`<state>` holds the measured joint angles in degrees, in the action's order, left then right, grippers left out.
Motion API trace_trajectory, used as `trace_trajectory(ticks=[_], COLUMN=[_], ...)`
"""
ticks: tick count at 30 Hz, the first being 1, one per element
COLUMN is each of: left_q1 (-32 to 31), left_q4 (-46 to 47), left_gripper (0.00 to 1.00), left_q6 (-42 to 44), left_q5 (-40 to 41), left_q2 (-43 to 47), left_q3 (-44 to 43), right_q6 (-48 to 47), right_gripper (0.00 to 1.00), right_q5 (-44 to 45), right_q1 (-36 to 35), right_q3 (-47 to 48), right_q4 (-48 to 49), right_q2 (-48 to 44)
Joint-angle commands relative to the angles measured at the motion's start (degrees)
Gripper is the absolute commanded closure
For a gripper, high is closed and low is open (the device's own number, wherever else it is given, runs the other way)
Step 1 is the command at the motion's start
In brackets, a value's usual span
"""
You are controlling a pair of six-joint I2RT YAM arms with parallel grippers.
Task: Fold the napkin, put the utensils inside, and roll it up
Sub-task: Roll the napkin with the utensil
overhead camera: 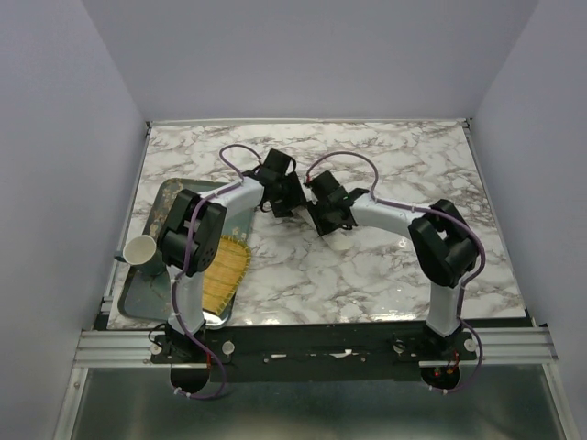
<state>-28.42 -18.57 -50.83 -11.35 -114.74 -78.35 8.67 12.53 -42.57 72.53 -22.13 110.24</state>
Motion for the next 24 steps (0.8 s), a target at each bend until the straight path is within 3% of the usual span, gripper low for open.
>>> trace_trajectory(ticks=[1, 3, 4, 7, 13, 18, 24], left_q1=[0.30, 0.21, 0.13, -0.23, -1.37, -1.72, -1.63], left_q4=[-4.11, -3.76, -3.32, -1.83, -1.65, -2.88, -3.41], left_gripper=[0.31, 0.30, 0.24, 0.23, 0.23, 0.25, 0.34], left_q6=[3.72, 2.76, 2.32, 0.82, 0.20, 0.73, 1.70], left_q5=[2.22, 0.73, 0.28, -0.25, -0.95, 0.45, 3.09], left_q2=[4.61, 4.96, 5.14, 5.40, 1.81, -1.45, -1.98], left_q3=[-0.84, 0.12, 0.65, 2.41, -0.66, -3.48, -2.26], right_q6=[3.02, 3.72, 4.25, 4.96, 5.92, 6.10, 4.08], right_gripper=[0.59, 0.59, 0.60, 0.59, 0.58, 0.55, 0.43], right_q5=[-33.81, -41.41, -47.37, -58.10, -68.60, -68.61, -55.89], right_q1=[8.98, 12.15, 13.11, 16.28, 18.75, 19.80, 18.75], right_q3=[-0.11, 0.76, 1.20, 2.43, 4.55, 4.20, 2.97], right_q4=[2.27, 2.36, 2.35, 2.36, 1.48, 1.56, -3.00], right_q2=[1.73, 4.19, 4.98, 7.97, 12.72, 12.81, 5.00])
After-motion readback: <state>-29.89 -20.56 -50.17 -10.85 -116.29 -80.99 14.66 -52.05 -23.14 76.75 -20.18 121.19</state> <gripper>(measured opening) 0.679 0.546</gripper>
